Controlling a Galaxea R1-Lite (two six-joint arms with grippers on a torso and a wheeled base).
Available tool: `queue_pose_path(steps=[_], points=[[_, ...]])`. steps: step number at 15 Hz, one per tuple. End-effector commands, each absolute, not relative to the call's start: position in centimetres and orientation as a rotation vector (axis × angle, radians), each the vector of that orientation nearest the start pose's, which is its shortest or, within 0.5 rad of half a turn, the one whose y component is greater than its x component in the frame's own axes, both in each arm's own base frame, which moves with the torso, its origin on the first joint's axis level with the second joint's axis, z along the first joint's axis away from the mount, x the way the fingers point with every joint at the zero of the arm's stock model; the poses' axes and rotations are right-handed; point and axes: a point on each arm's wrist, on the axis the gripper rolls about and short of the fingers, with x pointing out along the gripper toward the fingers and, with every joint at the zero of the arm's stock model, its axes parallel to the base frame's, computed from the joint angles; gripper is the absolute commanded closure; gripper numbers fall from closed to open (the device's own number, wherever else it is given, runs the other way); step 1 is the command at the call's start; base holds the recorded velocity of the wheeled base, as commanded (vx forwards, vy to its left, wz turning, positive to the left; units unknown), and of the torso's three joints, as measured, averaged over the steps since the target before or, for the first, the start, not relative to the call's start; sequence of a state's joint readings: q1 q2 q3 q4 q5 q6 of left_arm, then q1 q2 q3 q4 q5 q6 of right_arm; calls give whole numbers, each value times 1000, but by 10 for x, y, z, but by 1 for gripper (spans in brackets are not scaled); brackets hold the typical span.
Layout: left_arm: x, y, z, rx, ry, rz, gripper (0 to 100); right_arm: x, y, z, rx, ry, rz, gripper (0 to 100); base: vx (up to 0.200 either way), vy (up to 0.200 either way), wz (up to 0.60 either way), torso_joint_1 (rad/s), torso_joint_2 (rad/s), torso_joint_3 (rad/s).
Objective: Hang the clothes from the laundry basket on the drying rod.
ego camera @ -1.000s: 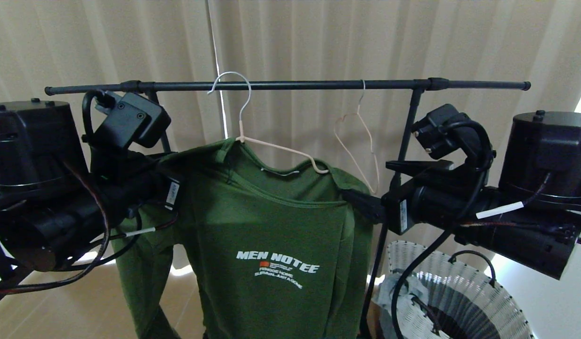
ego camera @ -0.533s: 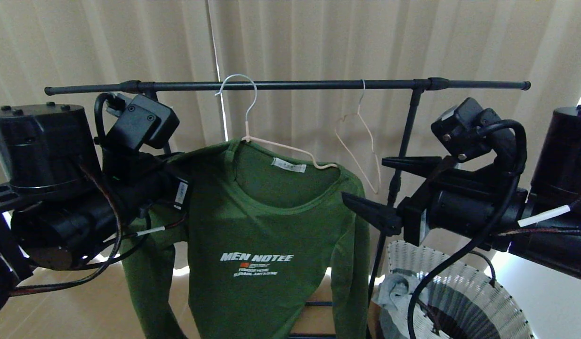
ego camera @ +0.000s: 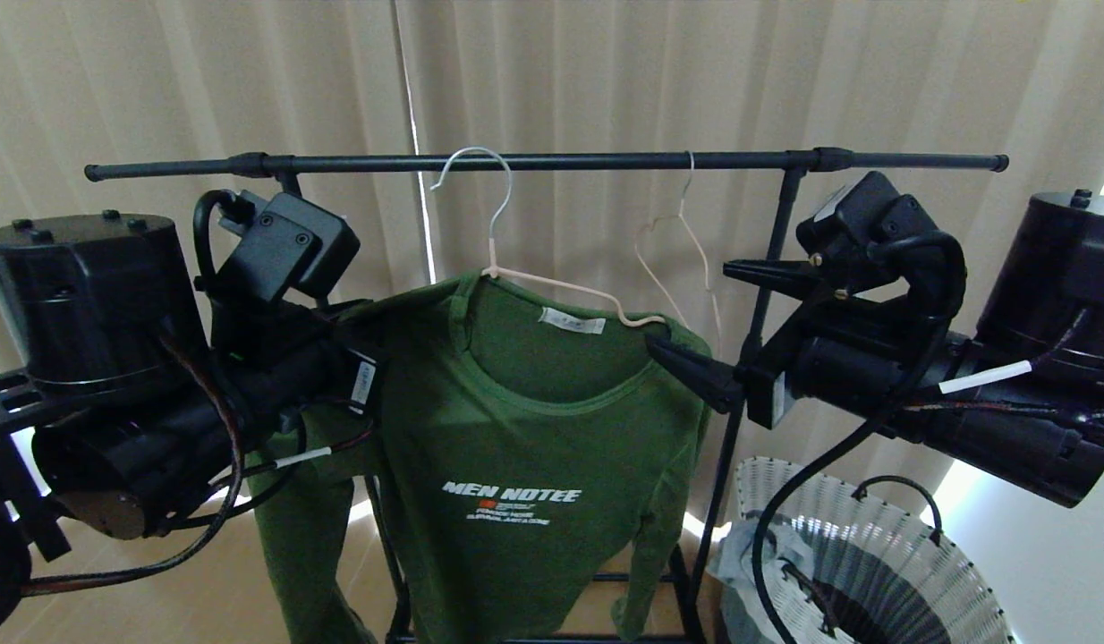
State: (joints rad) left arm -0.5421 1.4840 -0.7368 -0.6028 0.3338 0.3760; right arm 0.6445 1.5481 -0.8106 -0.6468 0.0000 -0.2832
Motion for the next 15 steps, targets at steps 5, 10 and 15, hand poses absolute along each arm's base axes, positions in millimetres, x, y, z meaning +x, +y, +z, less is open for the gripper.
queue_pose_path(steps=[5,10,15], points=[[212,-137,217,430,63,-293,100,237,178,224,-343,-2,655,0,0,0,0,0,0,0],[204,-145,217,431,53,-334,100,252,185,221,-401,-43,637,0,0,0,0,0,0,0],[201,-148,218,431,48,-350,100,261,183,217,-436,-44,615,0,0,0,0,0,0,0]])
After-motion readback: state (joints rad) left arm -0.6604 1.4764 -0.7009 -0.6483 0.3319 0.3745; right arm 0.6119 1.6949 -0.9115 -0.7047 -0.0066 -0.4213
